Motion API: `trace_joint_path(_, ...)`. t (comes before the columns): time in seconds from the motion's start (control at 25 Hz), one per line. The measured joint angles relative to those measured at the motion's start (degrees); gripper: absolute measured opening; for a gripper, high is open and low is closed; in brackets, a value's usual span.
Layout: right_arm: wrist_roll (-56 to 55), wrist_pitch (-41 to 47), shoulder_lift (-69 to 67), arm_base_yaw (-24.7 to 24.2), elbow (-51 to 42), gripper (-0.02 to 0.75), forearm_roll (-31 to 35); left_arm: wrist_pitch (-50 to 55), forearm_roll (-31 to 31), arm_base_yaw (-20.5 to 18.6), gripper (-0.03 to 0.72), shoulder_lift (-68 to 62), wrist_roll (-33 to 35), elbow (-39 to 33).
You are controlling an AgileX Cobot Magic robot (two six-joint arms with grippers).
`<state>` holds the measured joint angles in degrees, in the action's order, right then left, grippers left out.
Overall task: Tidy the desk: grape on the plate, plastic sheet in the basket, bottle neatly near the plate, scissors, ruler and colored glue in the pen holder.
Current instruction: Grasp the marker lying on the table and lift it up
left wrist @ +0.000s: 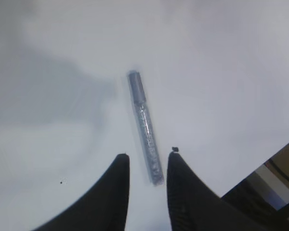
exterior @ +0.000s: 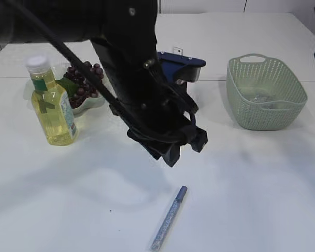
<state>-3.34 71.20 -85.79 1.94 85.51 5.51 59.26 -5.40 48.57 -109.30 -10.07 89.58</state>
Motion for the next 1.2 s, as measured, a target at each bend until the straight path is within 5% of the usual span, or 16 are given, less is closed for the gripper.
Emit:
trace_joint_path(0.44,0.0,0.0,-0.6,-1.8,0.0,0.405,1.4,2.8,-4.7,0.2,0.225,-9.7,-0.4,0.1)
trace_joint_path(1.2,0.0,0.0,-0.9,-1.8,0.0,0.405,3.3,-1.2,-3.1,1.7,0.239,-15.2,-2.2,0.1)
